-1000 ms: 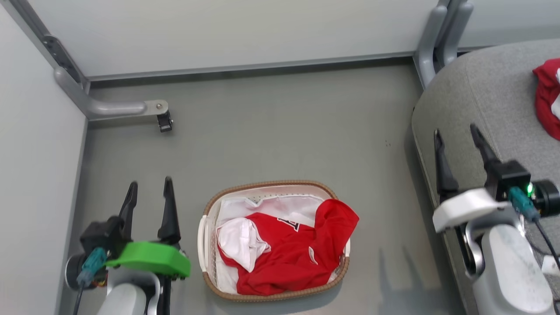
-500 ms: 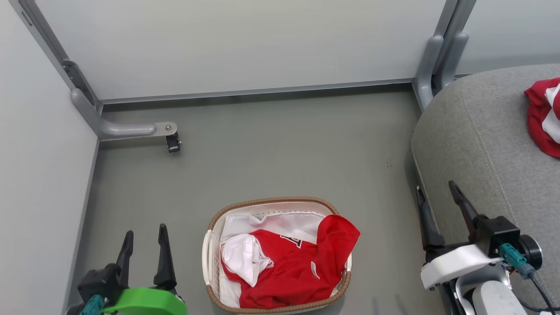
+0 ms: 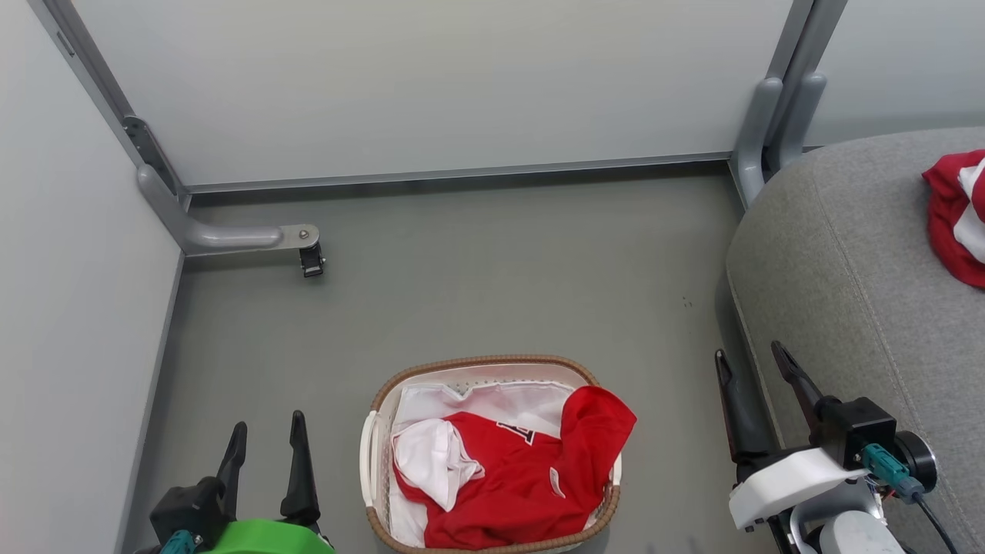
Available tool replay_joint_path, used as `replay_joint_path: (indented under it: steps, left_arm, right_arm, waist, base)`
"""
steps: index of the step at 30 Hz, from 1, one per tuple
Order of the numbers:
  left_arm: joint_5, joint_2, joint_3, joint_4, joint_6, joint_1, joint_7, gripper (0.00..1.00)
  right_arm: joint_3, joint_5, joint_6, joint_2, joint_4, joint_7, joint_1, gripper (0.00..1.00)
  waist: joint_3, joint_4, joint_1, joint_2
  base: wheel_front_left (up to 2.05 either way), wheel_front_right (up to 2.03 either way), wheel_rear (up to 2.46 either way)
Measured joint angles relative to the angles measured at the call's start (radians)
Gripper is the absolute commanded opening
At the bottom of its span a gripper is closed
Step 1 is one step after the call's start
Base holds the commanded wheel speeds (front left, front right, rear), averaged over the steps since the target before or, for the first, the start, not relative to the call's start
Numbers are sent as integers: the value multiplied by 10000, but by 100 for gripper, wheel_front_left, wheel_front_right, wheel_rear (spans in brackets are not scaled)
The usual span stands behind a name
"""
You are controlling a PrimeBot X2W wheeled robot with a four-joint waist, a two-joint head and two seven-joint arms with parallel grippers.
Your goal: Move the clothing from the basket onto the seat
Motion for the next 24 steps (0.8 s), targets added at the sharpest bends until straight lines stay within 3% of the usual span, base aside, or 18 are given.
replay_joint_path:
  steps: [24]
  left_arm:
    - [257,-105,19,199,-203,-351,0,100]
  right_arm:
    - [-107,-6,0,0,-81,0,-54,100]
  waist:
    - [215,-18,0,0]
  base:
    - [0,0,0]
